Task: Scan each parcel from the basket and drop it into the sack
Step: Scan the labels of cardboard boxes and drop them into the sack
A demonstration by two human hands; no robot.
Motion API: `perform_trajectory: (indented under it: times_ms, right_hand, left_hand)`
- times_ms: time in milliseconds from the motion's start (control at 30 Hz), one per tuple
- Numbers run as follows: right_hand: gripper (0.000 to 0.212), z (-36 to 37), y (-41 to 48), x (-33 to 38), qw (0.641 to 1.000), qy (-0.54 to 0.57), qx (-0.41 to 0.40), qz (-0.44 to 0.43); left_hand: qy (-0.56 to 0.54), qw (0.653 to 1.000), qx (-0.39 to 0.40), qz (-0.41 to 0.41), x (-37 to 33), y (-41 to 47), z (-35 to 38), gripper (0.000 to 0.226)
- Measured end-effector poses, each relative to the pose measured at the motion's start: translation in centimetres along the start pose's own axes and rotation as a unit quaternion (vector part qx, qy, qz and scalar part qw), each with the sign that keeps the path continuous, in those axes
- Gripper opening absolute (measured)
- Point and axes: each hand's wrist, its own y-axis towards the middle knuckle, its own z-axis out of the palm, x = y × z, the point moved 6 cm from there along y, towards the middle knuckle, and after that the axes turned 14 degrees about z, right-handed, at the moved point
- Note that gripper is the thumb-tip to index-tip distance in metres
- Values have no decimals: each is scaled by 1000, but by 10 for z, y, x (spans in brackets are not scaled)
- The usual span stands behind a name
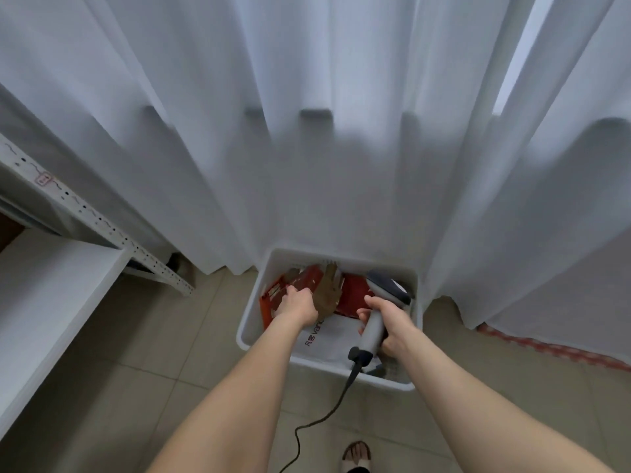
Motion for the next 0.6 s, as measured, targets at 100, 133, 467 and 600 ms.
perform_trajectory:
  times_ms: [100,133,467,600]
  right_hand:
    - [20,16,38,26,1000,-13,-5,12]
    - [19,21,51,35,1000,-21,-8,13]
    - [16,69,208,82,987,-153,-31,43]
    - [26,87,269,89,982,-178,-40,42]
  left_hand:
    - [-13,1000,18,-12,9,41,9,46]
    - [-24,999,21,-20,13,53,12,46]
    - [-271,948,-51,-161,83,162,44,36]
    - [-361,904,-80,-216,115,203,78,40]
